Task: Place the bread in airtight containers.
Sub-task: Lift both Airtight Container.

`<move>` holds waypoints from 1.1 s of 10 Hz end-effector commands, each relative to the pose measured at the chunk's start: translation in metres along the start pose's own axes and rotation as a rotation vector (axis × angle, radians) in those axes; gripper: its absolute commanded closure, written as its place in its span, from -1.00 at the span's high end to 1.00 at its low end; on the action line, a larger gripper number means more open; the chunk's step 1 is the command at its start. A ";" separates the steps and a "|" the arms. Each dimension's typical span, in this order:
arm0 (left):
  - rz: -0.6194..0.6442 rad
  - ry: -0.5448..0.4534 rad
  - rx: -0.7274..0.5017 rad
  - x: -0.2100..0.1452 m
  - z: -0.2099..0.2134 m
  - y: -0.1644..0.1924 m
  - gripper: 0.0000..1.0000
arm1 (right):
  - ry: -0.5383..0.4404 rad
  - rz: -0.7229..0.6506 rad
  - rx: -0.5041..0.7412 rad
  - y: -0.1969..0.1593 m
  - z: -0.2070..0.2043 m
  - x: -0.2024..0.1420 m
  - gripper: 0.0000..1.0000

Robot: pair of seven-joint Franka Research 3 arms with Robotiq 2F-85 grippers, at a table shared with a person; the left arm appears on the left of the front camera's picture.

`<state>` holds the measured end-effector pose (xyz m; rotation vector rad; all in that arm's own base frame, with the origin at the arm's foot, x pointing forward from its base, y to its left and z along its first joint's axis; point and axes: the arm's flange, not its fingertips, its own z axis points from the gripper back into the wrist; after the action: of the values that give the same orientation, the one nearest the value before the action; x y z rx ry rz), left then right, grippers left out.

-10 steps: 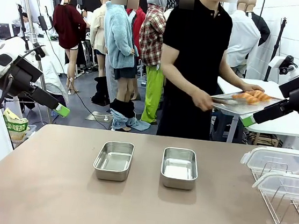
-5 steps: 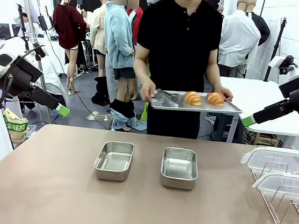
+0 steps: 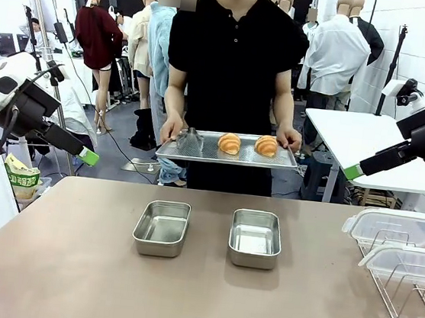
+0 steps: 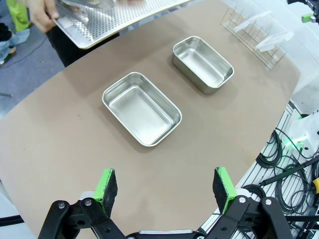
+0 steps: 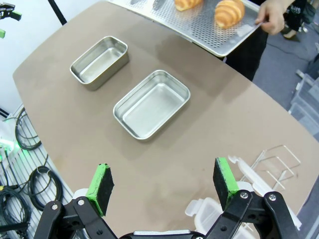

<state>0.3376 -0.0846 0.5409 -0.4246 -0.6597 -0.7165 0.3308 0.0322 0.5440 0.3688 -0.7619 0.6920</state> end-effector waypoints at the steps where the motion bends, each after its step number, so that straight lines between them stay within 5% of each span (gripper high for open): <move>1: -0.010 0.001 -0.002 -0.001 0.002 0.001 1.00 | -0.010 0.001 0.015 0.001 -0.001 0.001 1.00; 11: -0.010 0.001 -0.002 -0.001 0.002 0.001 1.00 | -0.010 0.001 0.015 0.001 -0.001 0.001 1.00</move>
<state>0.3376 -0.0846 0.5409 -0.4247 -0.6596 -0.7166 0.3308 0.0322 0.5440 0.3688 -0.7619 0.6920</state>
